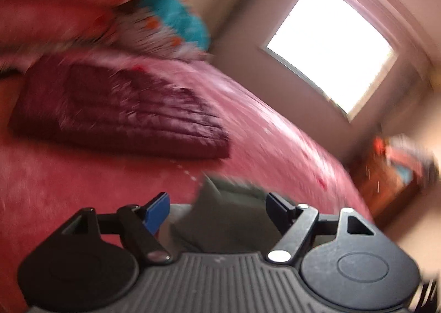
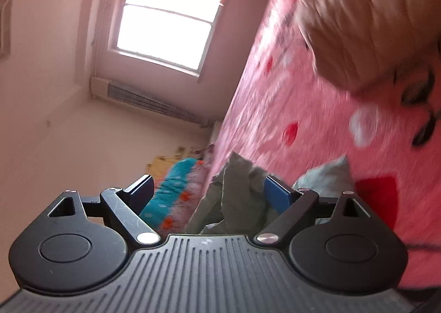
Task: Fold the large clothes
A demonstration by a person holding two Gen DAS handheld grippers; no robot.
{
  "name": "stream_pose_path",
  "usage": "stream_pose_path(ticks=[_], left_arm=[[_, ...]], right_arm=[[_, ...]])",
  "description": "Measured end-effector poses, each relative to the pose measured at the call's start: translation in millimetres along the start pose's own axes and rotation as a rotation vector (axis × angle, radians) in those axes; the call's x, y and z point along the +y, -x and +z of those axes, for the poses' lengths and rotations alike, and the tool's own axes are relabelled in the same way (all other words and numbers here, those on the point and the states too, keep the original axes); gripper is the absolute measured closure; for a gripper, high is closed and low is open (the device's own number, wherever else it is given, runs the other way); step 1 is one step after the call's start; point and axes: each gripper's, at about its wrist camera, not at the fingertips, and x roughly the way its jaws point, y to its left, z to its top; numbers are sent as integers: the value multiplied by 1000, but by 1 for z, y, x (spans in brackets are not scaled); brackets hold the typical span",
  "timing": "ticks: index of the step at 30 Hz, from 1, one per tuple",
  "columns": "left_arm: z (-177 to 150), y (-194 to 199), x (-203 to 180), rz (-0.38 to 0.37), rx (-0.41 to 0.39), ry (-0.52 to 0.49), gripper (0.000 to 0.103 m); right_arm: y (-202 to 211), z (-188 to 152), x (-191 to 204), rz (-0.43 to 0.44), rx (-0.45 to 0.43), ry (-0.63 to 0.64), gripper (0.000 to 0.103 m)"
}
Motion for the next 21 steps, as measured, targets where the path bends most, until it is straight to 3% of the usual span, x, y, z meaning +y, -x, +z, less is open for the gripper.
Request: stream_pose_path(ticks=[4, 10, 16, 21], left_arm=[[-21, 7, -39, -57, 40, -219, 27], [-59, -10, -83, -167, 108, -445, 28], [-75, -46, -100, -225, 203, -491, 35], [-82, -74, -107, -200, 224, -529, 38]], right_arm=[[-4, -11, 37, -123, -4, 323, 0], [-20, -46, 73, -161, 76, 613, 0], [-51, -89, 82, -229, 238, 785, 0], [-69, -113, 76, -309, 328, 920, 0]])
